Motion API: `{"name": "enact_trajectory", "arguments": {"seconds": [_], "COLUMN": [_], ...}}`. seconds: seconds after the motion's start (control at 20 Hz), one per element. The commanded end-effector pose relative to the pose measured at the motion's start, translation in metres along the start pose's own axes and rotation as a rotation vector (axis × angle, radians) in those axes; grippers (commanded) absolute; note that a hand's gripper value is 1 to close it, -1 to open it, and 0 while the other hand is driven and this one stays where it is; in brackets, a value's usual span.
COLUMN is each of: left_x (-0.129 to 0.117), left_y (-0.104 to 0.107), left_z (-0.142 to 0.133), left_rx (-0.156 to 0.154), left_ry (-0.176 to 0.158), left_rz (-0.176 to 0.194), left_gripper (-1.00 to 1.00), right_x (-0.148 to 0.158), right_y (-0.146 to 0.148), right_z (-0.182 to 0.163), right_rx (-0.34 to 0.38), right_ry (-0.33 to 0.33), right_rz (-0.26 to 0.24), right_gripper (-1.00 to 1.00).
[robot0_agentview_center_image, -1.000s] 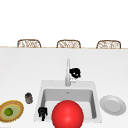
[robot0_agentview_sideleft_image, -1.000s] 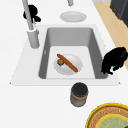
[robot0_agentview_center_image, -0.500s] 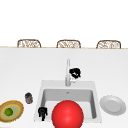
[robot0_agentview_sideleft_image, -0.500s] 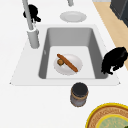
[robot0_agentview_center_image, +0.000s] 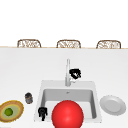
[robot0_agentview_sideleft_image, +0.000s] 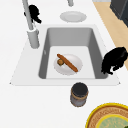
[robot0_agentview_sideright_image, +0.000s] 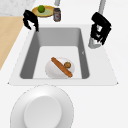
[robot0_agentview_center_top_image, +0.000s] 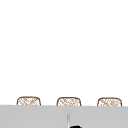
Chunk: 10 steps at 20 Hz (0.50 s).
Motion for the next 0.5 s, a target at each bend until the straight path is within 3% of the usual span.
{"name": "enact_trajectory", "arguments": {"seconds": [0.0,0.1,0.45], "left_x": [0.000,0.000,0.000], "left_y": [0.000,0.000,0.000], "left_z": [0.000,0.000,0.000], "left_rx": [0.000,0.000,0.000], "left_ry": [0.000,0.000,0.000], "left_rz": [0.000,0.000,0.000], "left_gripper": [0.00,0.00,0.00], "right_x": [-0.006,-0.016,-0.019], "right_y": [-0.015,-0.028,-0.034], "right_z": [0.000,0.000,0.005], "right_rx": [0.006,0.030,0.075], "right_ry": [0.010,-0.004,-0.022], "right_rz": [-0.002,-0.004,0.040], "right_gripper": [-1.00,-1.00,-1.00]}}
